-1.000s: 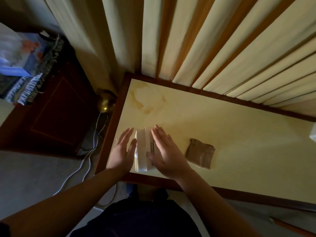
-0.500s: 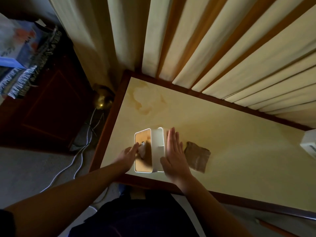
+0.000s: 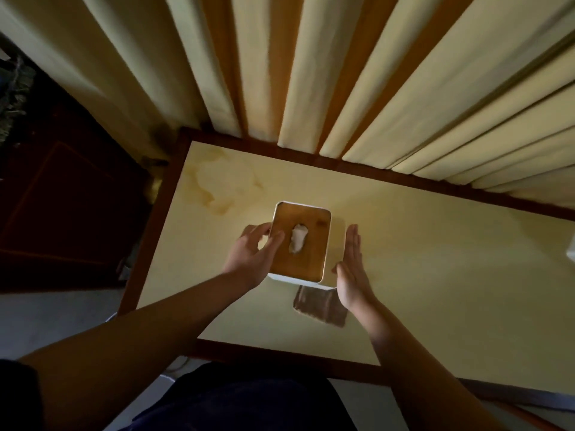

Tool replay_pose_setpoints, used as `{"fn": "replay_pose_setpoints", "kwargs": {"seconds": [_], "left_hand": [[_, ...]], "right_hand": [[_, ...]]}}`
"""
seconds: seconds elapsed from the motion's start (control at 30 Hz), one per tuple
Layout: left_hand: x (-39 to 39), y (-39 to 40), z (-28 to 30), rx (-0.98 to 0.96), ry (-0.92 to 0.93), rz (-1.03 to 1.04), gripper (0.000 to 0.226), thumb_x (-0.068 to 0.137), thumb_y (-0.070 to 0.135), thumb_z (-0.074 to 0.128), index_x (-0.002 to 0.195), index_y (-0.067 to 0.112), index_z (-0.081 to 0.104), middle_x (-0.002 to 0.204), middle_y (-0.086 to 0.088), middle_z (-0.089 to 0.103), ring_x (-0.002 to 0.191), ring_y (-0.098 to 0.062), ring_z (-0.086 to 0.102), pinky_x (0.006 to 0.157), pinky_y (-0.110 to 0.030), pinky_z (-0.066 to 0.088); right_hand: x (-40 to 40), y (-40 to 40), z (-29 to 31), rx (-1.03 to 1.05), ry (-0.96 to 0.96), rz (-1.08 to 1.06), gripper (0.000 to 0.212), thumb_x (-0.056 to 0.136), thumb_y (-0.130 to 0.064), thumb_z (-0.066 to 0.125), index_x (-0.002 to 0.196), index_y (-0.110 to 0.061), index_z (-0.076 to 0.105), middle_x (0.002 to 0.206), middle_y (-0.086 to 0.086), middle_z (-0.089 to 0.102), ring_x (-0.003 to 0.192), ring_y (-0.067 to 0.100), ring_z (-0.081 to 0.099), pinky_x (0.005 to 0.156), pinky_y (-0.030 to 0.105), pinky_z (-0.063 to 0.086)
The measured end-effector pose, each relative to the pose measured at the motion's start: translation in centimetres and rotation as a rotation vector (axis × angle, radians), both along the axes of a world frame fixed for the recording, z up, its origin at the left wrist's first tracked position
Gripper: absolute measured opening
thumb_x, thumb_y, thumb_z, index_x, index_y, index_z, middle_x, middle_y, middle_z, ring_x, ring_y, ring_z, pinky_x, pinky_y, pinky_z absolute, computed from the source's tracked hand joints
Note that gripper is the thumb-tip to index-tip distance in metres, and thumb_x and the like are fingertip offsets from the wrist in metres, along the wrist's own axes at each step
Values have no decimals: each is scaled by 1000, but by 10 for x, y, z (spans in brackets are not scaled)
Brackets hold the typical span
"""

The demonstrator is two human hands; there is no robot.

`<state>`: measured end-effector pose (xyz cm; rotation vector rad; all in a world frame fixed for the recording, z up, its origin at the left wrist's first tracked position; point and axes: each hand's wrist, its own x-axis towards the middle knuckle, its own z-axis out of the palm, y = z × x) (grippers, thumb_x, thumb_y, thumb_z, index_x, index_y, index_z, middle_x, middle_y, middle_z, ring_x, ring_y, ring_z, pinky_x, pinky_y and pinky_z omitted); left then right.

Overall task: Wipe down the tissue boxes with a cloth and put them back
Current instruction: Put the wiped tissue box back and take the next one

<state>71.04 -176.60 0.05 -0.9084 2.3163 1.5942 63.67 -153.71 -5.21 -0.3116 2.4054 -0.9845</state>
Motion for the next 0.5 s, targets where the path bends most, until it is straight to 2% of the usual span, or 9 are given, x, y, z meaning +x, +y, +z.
{"fn": "replay_pose_setpoints", "kwargs": {"seconds": [0.03, 0.1, 0.17, 0.23, 0.3, 0.37, 0.43, 0.47, 0.5], "left_hand": [[-14, 9, -1, -15, 10, -5, 63, 89, 63, 48, 134, 23, 65, 121, 5, 56, 112, -16, 59, 89, -29, 43], [-40, 25, -4, -41, 17, -15, 54, 97, 57, 54, 136, 21, 64, 125, 2, 56, 114, -17, 58, 88, -28, 42], [-61, 38, -5, -57, 9, -30, 61, 93, 60, 51, 138, 21, 63, 129, 0, 56, 115, -18, 58, 89, -30, 44], [-77, 49, -8, -60, -17, -35, 70, 86, 64, 45, 139, 22, 62, 133, -2, 57, 119, -20, 57, 97, -36, 48], [-87, 56, -13, -42, -39, -20, 72, 85, 63, 42, 141, 21, 62, 137, -5, 57, 125, -25, 55, 107, -47, 47], [-90, 63, -18, -27, -45, -20, 75, 85, 63, 40, 143, 20, 60, 139, -6, 56, 128, -26, 53, 110, -50, 45], [-86, 68, -20, -38, -30, -39, 81, 83, 69, 37, 145, 22, 58, 140, -4, 56, 129, -24, 52, 110, -50, 44], [-83, 69, -21, -44, -24, -51, 84, 83, 71, 35, 147, 22, 57, 141, -3, 56, 129, -22, 52, 111, -49, 43], [-78, 70, -21, -51, -20, -65, 86, 82, 74, 33, 148, 23, 55, 142, -2, 56, 130, -21, 51, 112, -47, 42]], "right_hand": [[-12, 7, -3, 5, -1, -5, 100, 86, -72, 13, 167, -18, -11, 166, -13, -27, 155, 8, -25, 131, 42, -8], [-34, 19, -6, 35, -9, -10, 93, 89, -65, 10, 167, -19, -13, 167, -12, -28, 156, 11, -25, 130, 44, -8], [-52, 30, -9, 53, -19, -16, 91, 88, -60, 8, 167, -20, -14, 171, -6, -27, 158, 15, -24, 129, 47, -8], [-66, 40, -14, 60, -21, -36, 96, 83, -62, 7, 167, -22, -15, 173, -3, -24, 159, 18, -22, 129, 49, -8], [-73, 49, -21, 58, -32, -55, 101, 82, -75, 6, 167, -24, -14, 174, -3, -23, 159, 20, -23, 127, 48, -9], [-74, 57, -37, 78, -48, -53, 99, 88, -83, 6, 167, -26, -14, 174, -3, -22, 156, 17, -26, 125, 47, -13], [-74, 61, -46, 110, -68, -60, 76, 106, -56, 22, 167, -27, -14, 174, -1, -22, 155, 17, -27, 130, 56, -9], [-72, 62, -47, 99, -69, -89, 73, 107, -43, 25, 167, -26, -13, 174, -1, -22, 158, 18, -25, 131, 56, -4], [-68, 61, -42, 63, -69, -137, 75, 104, -38, 26, 167, -24, -11, 174, -2, -21, 160, 19, -20, 131, 54, 1]]}}
